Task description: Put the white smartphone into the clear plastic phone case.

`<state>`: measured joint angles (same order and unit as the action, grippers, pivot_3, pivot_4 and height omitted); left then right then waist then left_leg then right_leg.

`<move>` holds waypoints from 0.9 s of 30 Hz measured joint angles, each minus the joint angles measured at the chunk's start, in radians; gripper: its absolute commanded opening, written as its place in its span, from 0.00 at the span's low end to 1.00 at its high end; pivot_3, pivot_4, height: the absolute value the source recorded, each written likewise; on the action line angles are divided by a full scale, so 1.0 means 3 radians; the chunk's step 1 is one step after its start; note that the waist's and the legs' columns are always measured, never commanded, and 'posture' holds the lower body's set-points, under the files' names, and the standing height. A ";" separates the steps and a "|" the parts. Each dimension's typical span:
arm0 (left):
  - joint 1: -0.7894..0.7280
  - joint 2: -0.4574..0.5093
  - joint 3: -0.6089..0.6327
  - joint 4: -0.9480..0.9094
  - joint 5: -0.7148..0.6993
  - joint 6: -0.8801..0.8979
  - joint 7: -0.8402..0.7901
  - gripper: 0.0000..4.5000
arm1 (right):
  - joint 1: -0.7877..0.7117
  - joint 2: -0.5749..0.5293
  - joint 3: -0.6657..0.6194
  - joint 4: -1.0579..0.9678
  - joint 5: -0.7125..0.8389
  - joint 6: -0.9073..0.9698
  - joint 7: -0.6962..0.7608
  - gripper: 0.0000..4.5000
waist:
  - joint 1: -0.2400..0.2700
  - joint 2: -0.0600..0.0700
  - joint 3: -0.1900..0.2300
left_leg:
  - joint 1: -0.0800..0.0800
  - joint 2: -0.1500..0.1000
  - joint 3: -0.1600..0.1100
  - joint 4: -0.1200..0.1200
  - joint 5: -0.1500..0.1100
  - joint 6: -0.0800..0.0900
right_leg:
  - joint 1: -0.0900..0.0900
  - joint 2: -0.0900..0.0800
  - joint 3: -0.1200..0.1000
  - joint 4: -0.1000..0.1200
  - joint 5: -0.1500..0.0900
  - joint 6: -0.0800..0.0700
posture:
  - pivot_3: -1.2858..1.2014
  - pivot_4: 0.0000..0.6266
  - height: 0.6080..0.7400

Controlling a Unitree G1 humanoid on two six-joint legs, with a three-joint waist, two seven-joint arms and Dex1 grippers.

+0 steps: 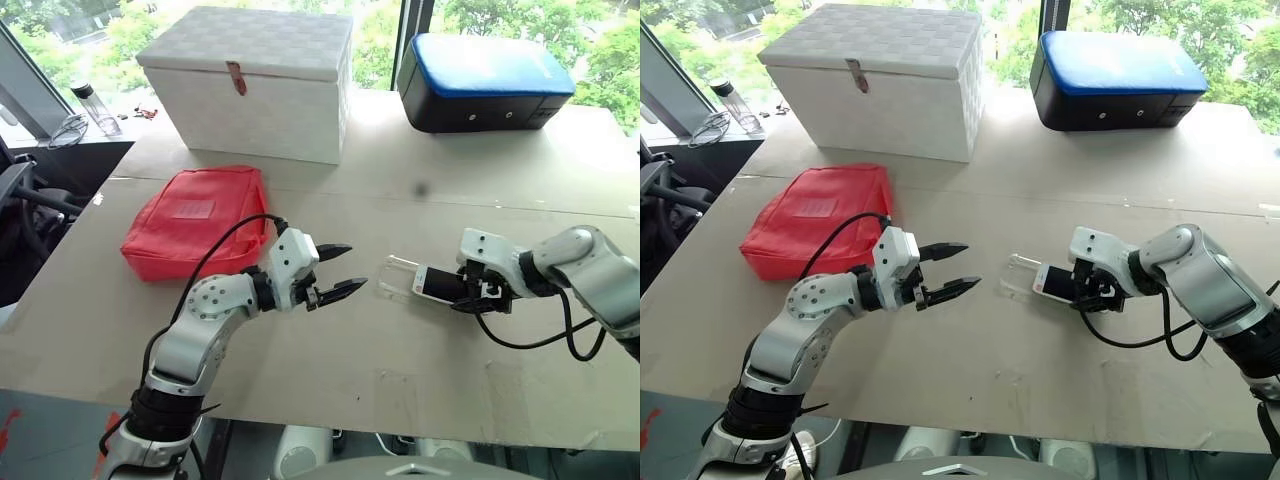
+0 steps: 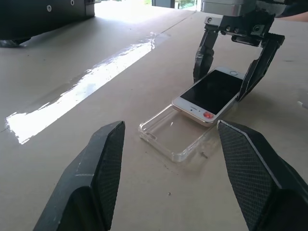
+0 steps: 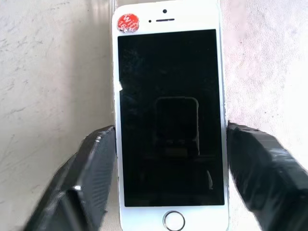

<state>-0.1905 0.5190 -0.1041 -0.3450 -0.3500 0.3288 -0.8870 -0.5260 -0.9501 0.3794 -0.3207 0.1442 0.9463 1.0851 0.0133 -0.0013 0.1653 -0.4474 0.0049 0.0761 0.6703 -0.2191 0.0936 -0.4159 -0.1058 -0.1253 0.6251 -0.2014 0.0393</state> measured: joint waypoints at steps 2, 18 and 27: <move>0.0000 0.0001 -0.0001 0.0000 -0.0001 0.0000 -0.0004 0.69 | 0.0049 0.0000 -0.0004 -0.0052 0.0010 0.0032 -0.0048 0.97 | 0.0003 0.0001 0.0001 | -0.0002 0.0000 0.0000 0.0000 0.0003 -0.0004 | -0.0002 0.0000 0.0000 0.0000 0.0000 0.0000 | 0.52 0.24 1.00; -0.0102 0.0035 0.0000 -0.0001 -0.0118 0.0042 -0.0081 0.69 | 0.0586 0.0411 -0.0925 -0.0597 0.0711 0.0099 -0.0407 0.01 | 0.0006 0.0001 0.0001 | -0.0005 -0.0001 0.0000 -0.0002 -0.0002 0.0002 | -0.0005 0.0001 -0.0001 -0.0001 0.0000 0.0001 | 0.52 0.24 1.00; -0.0140 0.0144 0.0058 -0.0004 -0.0258 0.0152 -0.0150 0.69 | 0.0538 0.0635 -0.0270 -0.0073 0.0273 -0.0499 -0.0679 0.01 | 0.0007 -0.0009 -0.0007 | 0.0003 -0.0001 0.0004 -0.0002 0.0007 -0.0011 | 0.0004 0.0003 0.0001 -0.0003 -0.0001 0.0001 | 0.52 0.24 1.00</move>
<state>-0.2326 0.5621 -0.0867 -0.3462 -0.4275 0.3746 -0.9320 -0.3647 -0.7597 0.2986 -0.3425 0.2260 0.7966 0.8815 0.0155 -0.0039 0.1633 -0.4464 0.0045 0.0774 0.6697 -0.2171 0.0904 -0.4148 -0.1048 -0.1251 0.6243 -0.2016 0.0396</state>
